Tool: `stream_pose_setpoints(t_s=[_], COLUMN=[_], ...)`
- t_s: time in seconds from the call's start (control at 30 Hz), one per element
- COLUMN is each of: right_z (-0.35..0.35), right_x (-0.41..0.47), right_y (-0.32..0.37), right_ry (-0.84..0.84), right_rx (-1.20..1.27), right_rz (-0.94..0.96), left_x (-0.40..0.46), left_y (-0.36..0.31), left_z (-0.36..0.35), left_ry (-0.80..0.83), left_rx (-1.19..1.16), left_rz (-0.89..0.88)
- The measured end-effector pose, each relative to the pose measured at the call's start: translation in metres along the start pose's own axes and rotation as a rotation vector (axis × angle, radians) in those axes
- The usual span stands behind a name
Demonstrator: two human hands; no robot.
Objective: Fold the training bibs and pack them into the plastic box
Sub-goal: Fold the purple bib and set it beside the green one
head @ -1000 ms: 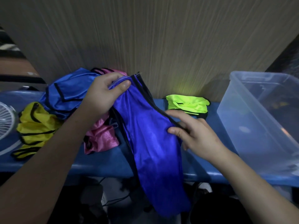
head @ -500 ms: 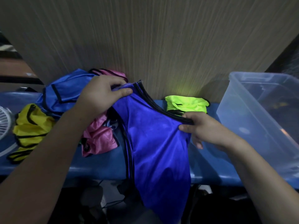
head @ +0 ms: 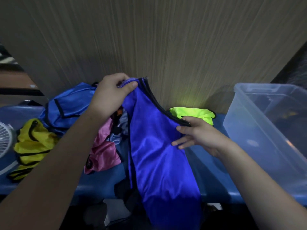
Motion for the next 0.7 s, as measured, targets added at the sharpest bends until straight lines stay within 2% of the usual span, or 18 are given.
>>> stream_pose_setpoints(t_s=[0.37,0.57,0.7], right_z=[0.022,0.038,0.043], right_x=[0.046,0.071,0.075], right_y=[0.024,0.053,0.059], right_ry=[-0.148,-0.188,-0.146], right_rx=[0.228,0.27,0.365], right_rz=[0.179,0.311,0.342], left_x=[0.076,0.085,0.069], left_y=[-0.049,-0.06,-0.068], left_z=[-0.004,-0.003,-0.006], left_ry=[-0.033,-0.101,-0.124], left_rx=[0.141,0.156,0.144], left_rz=[-0.2,-0.318,-0.397])
Point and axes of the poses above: each hand's wrist, its own x-axis towards the middle knuckle, its own z-axis out of the back of the hand, y = z × x, the point moved 6 cm from there along x, towards the middle knuckle, and after that the axes turned 2 degrees about -z, right-handed, at the moved point
